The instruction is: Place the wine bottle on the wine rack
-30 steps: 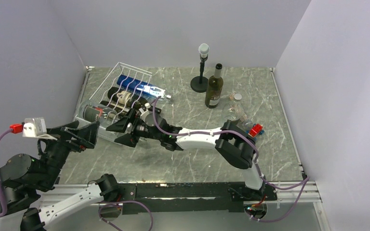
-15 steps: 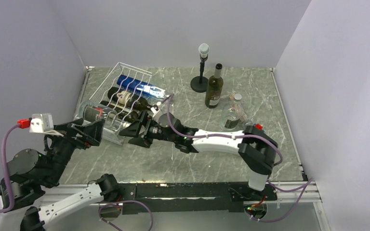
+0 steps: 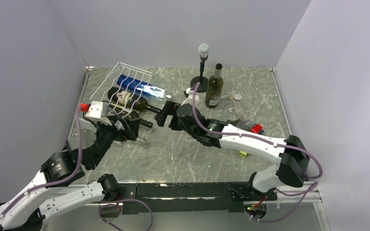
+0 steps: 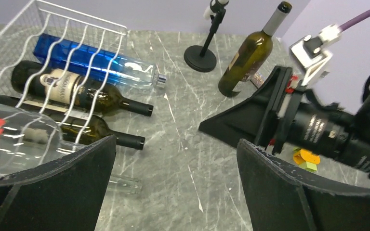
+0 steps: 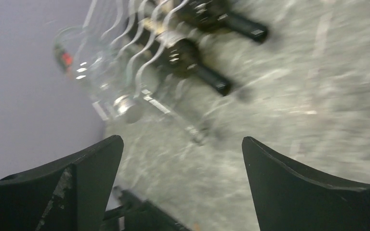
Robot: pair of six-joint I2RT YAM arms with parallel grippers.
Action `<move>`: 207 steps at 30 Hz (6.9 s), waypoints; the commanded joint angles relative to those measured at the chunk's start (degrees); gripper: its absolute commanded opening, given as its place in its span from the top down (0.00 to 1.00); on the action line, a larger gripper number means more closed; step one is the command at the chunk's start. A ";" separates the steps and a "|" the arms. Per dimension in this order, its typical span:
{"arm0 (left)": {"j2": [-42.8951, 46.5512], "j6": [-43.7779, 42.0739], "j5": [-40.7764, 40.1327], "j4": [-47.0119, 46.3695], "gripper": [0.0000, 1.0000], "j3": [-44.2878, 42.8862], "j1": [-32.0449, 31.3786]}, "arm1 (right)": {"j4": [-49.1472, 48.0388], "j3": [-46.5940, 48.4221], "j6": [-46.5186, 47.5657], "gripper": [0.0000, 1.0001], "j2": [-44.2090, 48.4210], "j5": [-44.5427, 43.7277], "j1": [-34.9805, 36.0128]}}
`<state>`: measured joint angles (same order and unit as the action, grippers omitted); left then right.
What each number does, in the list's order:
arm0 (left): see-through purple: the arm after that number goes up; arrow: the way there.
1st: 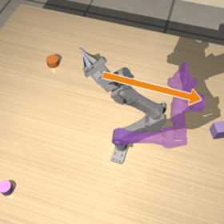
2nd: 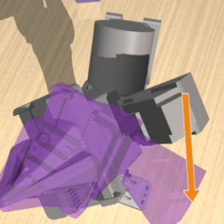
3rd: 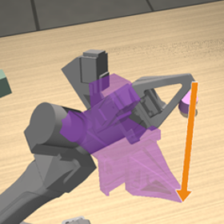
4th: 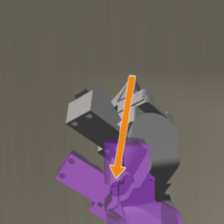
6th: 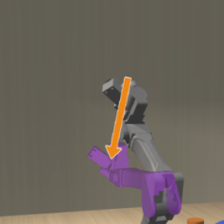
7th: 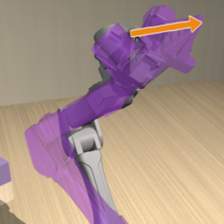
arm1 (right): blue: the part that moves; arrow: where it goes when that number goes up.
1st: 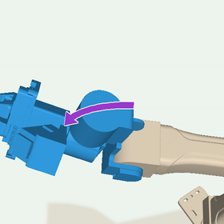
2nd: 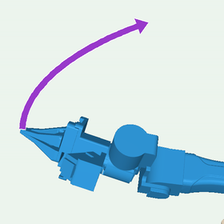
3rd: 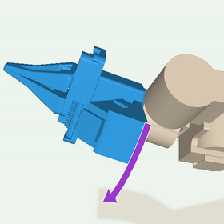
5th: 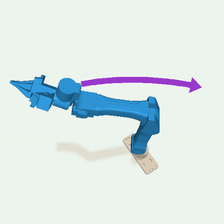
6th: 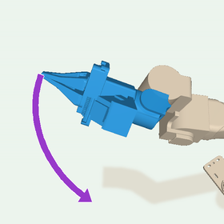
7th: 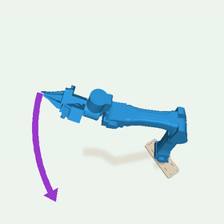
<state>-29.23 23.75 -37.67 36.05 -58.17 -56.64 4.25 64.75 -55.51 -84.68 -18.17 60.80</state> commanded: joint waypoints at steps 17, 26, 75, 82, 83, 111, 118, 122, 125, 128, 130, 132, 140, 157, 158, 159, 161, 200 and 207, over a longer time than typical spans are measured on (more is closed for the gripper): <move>-14.69 -6.08 14.28 -25.58 0.01 8.07 0.30 | 41.51 5.23 29.37 0.00 20.10 -20.61 -15.41; -14.04 -6.53 13.09 -22.83 0.01 7.64 0.64 | 38.30 5.13 37.81 0.00 21.71 -18.65 -29.68; -10.28 -4.43 8.58 -17.87 0.01 8.34 1.18 | 41.72 13.65 42.65 0.55 0.32 4.08 -44.31; -9.78 -4.28 8.32 -17.47 0.01 8.64 1.26 | 41.03 13.47 42.76 0.58 -0.82 4.78 -45.04; -9.71 -4.24 8.10 -17.38 0.01 8.68 1.25 | 40.94 13.43 42.90 0.62 -0.75 5.00 -45.06; -10.06 -1.22 8.21 -15.59 0.01 10.44 1.36 | 27.20 5.06 28.81 1.00 14.67 40.57 -45.59; -9.00 -0.96 7.41 -14.50 0.01 10.47 1.36 | 14.81 -3.60 19.39 1.00 18.13 48.58 -45.59; -8.53 -1.50 6.39 -13.89 0.01 10.15 1.36 | 6.48 -8.64 14.93 1.00 21.07 49.65 -45.59; -8.31 -1.75 5.82 -13.29 0.01 9.61 1.36 | 0.35 -11.26 11.77 1.00 22.09 50.91 -45.59; -8.06 -1.98 5.31 -12.80 0.01 8.86 1.36 | -5.45 -12.70 8.23 1.00 22.26 52.34 -45.50; -7.85 -2.10 4.83 -12.33 0.01 8.25 1.32 | -9.01 -13.20 5.77 1.00 22.25 52.63 -45.28; -7.57 -2.27 4.27 -11.80 0.01 7.58 1.36 | -12.00 -13.18 3.91 1.00 21.83 52.60 -44.87; -4.89 -2.67 0.12 -9.37 0.01 4.44 1.36 | -21.74 -10.44 0.12 1.00 19.14 47.82 -40.23; 1.66 -2.40 -2.62 -3.05 0.01 -0.59 1.36 | -38.62 8.71 -15.31 1.00 -4.64 39.53 -28.09; 1.98 -2.31 -2.78 -2.70 0.01 -0.89 1.36 | -38.88 10.07 -15.75 1.00 -6.10 38.96 -27.52; 2.23 -2.26 -2.95 -2.31 0.01 -1.09 1.36 | -39.68 11.27 -16.02 1.00 -7.26 38.35 -26.96; 2.86 -2.09 -3.39 -1.47 0.01 -1.68 1.35 | -41.07 13.35 -16.91 1.00 -9.50 36.89 -26.04; 9.41 -0.07 -5.31 8.24 0.01 -7.02 1.28 | -55.97 47.05 -21.26 1.00 -45.06 6.26 -9.10; 10.64 0.77 -5.35 9.27 0.01 -6.95 1.33 | -55.69 43.67 -21.88 1.00 -44.52 6.29 -7.53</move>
<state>-19.86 23.68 -42.13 44.97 -63.99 -55.53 -32.23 106.65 -71.79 -133.95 -11.55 51.42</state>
